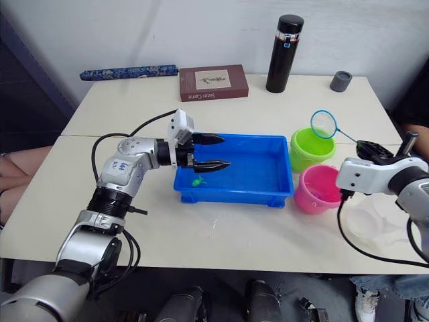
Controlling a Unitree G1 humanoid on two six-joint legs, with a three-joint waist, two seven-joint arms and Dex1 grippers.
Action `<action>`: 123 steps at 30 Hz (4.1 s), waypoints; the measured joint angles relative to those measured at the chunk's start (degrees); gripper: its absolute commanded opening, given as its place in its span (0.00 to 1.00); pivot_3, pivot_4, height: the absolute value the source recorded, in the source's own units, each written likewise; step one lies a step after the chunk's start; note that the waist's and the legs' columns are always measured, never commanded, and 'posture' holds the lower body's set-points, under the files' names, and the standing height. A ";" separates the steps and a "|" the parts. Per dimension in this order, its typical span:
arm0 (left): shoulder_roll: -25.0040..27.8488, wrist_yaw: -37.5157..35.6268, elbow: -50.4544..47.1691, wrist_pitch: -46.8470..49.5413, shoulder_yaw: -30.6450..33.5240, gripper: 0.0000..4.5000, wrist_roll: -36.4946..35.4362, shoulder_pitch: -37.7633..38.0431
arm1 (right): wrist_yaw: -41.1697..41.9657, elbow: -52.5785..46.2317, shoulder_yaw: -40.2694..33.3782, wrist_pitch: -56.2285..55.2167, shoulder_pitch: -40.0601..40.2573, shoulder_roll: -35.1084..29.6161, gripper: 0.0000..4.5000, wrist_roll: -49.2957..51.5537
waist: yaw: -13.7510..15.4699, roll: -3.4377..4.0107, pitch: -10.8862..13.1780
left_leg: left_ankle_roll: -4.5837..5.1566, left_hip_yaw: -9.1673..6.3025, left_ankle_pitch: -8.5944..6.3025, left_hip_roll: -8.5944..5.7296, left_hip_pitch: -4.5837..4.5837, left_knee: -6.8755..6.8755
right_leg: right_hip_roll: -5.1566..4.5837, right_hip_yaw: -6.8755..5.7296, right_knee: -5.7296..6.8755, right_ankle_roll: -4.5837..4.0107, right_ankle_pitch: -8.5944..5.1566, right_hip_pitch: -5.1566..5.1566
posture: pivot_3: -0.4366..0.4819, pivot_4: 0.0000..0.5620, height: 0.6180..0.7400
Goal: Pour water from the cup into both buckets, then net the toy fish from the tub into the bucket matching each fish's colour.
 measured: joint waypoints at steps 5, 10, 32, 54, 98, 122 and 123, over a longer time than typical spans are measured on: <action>4.61 -2.20 -0.55 0.15 -0.37 0.99 0.99 1.57 | 7.48 -6.11 -0.61 19.93 -9.48 10.10 0.00 18.88 | -0.35 0.01 -0.01 | -0.01 0.00 -0.01 0.11 0.05 -0.01 | 0.04 0.00 0.05 -0.03 -0.01 -0.02 | 0.48 0.27 1.00; 11.91 -4.47 -5.07 2.35 -0.06 0.99 1.19 7.78 | 14.28 -13.41 5.09 38.16 -13.02 12.30 0.00 33.38 | -0.07 0.01 0.00 | -0.01 -0.13 -0.01 0.05 0.00 0.00 | -0.09 -0.02 0.05 -0.12 -0.06 -0.04 | 0.48 0.27 1.00; 23.16 5.44 -34.53 18.32 7.75 0.99 -2.68 27.64 | 14.56 -0.64 35.69 37.62 -27.68 17.29 0.00 30.76 | -0.22 0.00 0.00 | -0.01 -0.27 -0.04 -0.04 -0.04 -0.04 | -0.20 -0.07 0.01 -0.14 -0.07 -0.07 | 0.48 0.27 1.00; 20.26 6.96 -31.04 17.44 7.17 0.99 -4.53 22.48 | 17.02 -2.27 24.55 53.08 -30.13 22.55 0.00 45.53 | -0.07 0.00 0.00 | -0.03 -0.28 -0.04 -0.04 -0.06 -0.05 | -0.19 -0.09 0.00 -0.14 -0.07 -0.06 | 0.48 0.27 1.00; -1.99 0.39 1.15 0.22 -1.34 0.99 -1.23 -1.76 | -5.56 -4.53 6.28 8.67 6.05 -16.42 0.00 7.83 | 0.19 -0.03 0.02 | -0.02 -0.06 -0.02 -0.02 -0.05 -0.09 | -0.14 -0.02 -0.04 -0.09 -0.06 -0.07 | 0.48 0.27 1.00; 12.60 -13.63 -16.25 8.03 -1.87 0.99 -5.63 7.50 | 14.16 -13.61 -10.28 36.41 -5.20 7.23 0.00 48.82 | 0.01 -0.01 0.01 | -0.03 -0.26 -0.02 0.08 -0.05 -0.05 | -0.11 -0.09 -0.12 -0.10 -0.06 0.02 | 0.48 0.27 1.00; 14.64 -14.94 -18.44 8.93 -1.91 0.99 -6.18 8.86 | 16.33 -14.65 -11.23 37.69 -3.83 7.22 0.00 51.89 | 0.03 -0.01 0.01 | -0.03 -0.30 -0.02 0.08 -0.05 -0.08 | -0.13 -0.11 -0.16 -0.11 -0.06 0.04 | 0.48 0.27 1.00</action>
